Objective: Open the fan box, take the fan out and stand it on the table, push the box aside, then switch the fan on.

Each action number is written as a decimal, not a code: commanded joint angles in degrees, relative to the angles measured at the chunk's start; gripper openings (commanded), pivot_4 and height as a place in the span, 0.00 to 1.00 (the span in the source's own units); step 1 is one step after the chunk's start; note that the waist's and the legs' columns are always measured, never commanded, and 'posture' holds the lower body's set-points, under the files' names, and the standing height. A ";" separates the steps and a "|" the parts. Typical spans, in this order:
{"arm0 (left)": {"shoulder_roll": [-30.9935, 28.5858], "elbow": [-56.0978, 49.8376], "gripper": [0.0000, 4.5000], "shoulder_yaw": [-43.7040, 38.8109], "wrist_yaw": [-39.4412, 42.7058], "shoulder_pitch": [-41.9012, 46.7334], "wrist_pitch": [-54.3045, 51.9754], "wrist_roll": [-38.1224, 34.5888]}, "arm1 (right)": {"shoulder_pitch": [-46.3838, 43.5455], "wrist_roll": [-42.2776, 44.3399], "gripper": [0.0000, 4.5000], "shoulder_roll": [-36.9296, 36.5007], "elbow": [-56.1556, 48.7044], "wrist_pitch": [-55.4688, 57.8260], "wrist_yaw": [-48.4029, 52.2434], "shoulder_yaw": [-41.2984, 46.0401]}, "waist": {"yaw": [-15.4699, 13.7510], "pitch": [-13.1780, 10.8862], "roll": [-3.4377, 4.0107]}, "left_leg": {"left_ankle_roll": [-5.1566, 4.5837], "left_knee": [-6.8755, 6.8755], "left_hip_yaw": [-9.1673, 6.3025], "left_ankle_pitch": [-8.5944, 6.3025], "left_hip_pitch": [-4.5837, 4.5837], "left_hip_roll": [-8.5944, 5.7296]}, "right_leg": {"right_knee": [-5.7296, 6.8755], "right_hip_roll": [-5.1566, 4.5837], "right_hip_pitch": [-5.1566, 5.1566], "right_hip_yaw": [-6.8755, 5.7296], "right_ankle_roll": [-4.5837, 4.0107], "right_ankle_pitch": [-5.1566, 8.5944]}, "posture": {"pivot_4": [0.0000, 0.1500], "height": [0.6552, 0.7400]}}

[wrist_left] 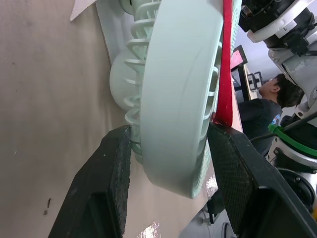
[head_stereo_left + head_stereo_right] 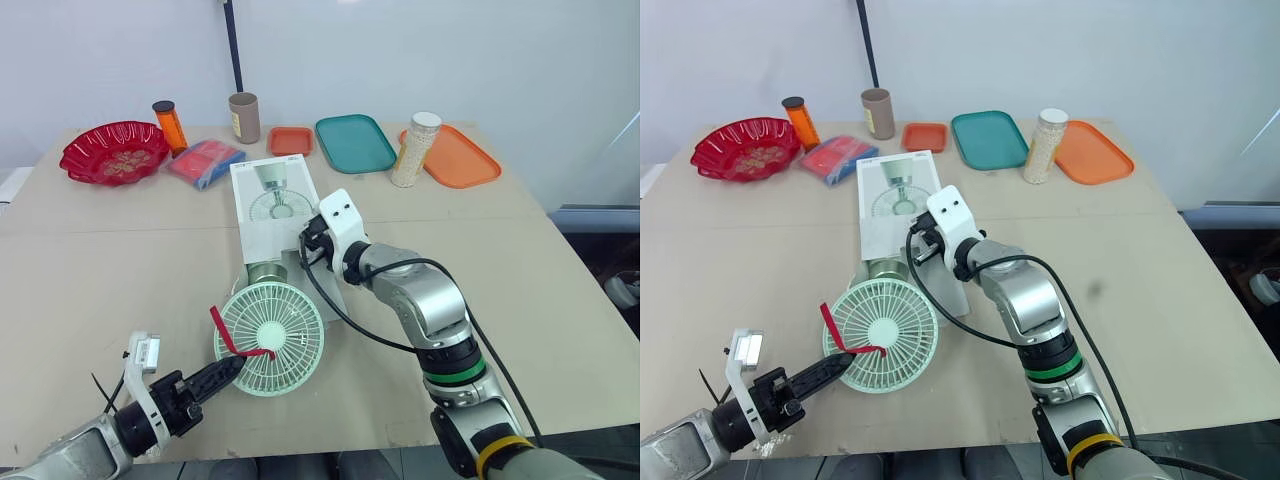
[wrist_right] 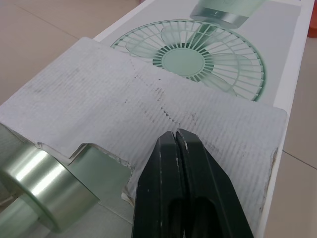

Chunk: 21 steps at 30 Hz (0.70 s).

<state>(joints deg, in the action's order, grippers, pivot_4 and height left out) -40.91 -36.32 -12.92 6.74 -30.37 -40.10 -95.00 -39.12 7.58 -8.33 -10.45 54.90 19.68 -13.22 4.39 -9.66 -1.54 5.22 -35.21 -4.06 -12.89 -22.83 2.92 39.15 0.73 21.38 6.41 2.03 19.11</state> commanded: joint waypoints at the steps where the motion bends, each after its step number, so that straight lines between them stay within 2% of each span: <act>1: -0.55 6.13 0.65 -0.49 1.08 -2.37 -2.33 4.59 | 0.87 -0.28 0.00 -0.52 0.05 1.06 -0.35 -0.21 | 0.06 0.00 0.00 | 0.00 0.01 0.00 0.00 0.00 0.02 | 0.00 0.01 0.02 0.00 0.00 0.01 | 1.00 1.00; 3: -0.40 5.83 0.67 -1.08 1.68 -1.89 -2.22 4.11 | 1.12 -0.30 0.00 -0.57 -0.15 1.04 -0.35 -0.35 | 0.10 -0.01 0.01 | 0.00 0.02 0.02 0.00 0.00 0.05 | 0.00 0.01 0.03 0.00 0.00 0.01 | 1.00 1.00; 8: 0.21 5.30 0.99 -1.86 1.63 -0.42 -2.27 3.50 | 1.27 -0.33 0.00 -0.49 -0.15 0.76 -0.39 -0.52 | -0.18 -0.19 0.11 | 0.01 0.00 -0.04 0.02 -0.01 -0.06 | 0.00 -0.04 0.18 0.03 0.27 0.11 | 1.00 1.00; 16: 1.18 6.33 0.99 -4.20 5.34 0.30 -3.16 2.72 | 1.48 -0.36 0.00 -0.28 -0.01 0.25 -0.44 -0.68 | -0.10 -0.22 0.16 | 0.02 -0.01 -0.04 0.02 -0.14 -0.04 | 0.00 -0.03 0.08 0.03 0.27 0.08 | 1.00 1.00; 21: 0.97 7.93 0.99 -8.43 7.38 1.46 -3.06 0.79 | 1.69 -0.32 0.00 -0.35 -0.27 0.19 -0.34 -0.88 | -0.09 -0.23 0.13 | 0.02 -0.01 -0.05 0.02 -0.15 -0.04 | 0.00 -0.02 0.09 0.02 0.27 0.07 | 1.00 1.00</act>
<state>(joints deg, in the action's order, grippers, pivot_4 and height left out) -39.37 -28.07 -17.70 12.37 -28.96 -43.03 -92.30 -38.64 7.46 -8.57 -11.10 54.19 19.48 -13.22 4.30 -9.89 -1.42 5.23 -35.23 -4.11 -12.87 -22.98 2.88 39.15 0.71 21.48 6.43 2.30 19.19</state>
